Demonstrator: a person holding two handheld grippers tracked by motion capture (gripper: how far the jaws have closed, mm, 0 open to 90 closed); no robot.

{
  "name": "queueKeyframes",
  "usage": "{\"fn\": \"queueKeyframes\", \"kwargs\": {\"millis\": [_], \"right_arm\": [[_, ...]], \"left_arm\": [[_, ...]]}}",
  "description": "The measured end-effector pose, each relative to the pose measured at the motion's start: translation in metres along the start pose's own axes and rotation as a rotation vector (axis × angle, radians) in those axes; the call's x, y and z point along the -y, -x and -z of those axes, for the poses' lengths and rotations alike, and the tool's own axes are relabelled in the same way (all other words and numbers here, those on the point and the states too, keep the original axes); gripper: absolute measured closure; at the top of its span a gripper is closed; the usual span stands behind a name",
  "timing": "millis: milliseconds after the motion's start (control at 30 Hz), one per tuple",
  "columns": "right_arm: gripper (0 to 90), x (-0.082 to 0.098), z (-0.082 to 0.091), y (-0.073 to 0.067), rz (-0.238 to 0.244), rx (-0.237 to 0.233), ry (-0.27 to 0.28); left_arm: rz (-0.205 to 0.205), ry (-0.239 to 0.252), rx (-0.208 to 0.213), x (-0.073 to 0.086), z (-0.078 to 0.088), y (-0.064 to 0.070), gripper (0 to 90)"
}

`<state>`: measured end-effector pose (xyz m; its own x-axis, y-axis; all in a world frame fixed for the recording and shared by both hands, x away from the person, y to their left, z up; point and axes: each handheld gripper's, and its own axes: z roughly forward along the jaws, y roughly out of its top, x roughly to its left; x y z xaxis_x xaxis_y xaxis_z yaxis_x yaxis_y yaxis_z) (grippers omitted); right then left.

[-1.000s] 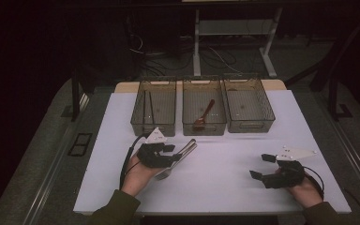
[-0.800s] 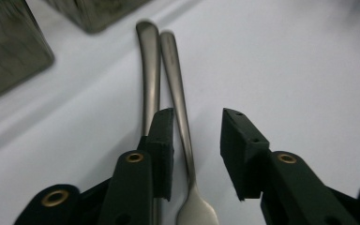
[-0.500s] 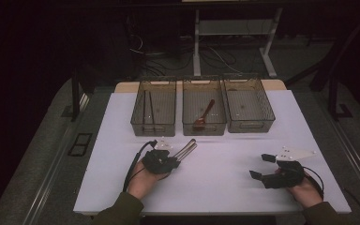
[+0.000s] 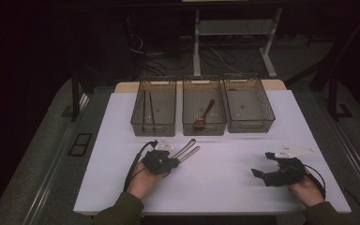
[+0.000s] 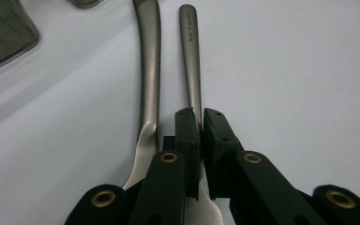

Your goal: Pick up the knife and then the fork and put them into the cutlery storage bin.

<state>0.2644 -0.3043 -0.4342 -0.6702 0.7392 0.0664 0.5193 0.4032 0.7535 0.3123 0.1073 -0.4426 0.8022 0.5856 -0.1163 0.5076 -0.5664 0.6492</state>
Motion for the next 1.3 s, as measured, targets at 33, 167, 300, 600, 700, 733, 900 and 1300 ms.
{"fn": "queueKeyframes", "kwargs": {"millis": [33, 167, 300, 600, 700, 733, 900, 1300], "right_arm": [[13.8, 0.000, 0.000, 0.000, 0.004, -0.004, -0.008], [14.4, -0.001, 0.000, 0.003, -0.008, 0.010, -0.023], [14.2, -0.001, 0.001, 0.003, -0.039, 0.011, -0.019], [13.2, -0.005, 0.001, 0.000, -0.089, -0.010, 0.067], [13.1, -0.008, 0.002, -0.001, -0.078, -0.025, 0.076], [13.2, -0.010, 0.003, -0.001, -0.074, -0.038, 0.077], [13.2, -0.021, 0.008, 0.000, 0.008, -0.152, 0.072], [14.6, -0.057, -0.005, -0.011, 0.172, -0.299, -0.006]], "left_arm": [[-0.003, -0.001, 0.007, 0.000, 0.000, 0.000, 84.6], [-0.007, 0.022, 0.025, -0.002, 0.003, 0.001, 84.6], [-0.026, 0.043, 0.046, -0.005, 0.008, 0.002, 84.6], [-0.058, 0.078, 0.085, -0.010, 0.015, 0.004, 84.6], [-0.075, 0.098, 0.108, -0.013, 0.017, 0.005, 84.6], [-0.084, 0.102, 0.117, -0.014, 0.018, 0.005, 84.6], [-0.123, 0.113, 0.168, -0.021, 0.018, 0.011, 84.6], [-0.295, 0.078, 0.295, -0.050, 0.001, 0.034, 84.6]]}}
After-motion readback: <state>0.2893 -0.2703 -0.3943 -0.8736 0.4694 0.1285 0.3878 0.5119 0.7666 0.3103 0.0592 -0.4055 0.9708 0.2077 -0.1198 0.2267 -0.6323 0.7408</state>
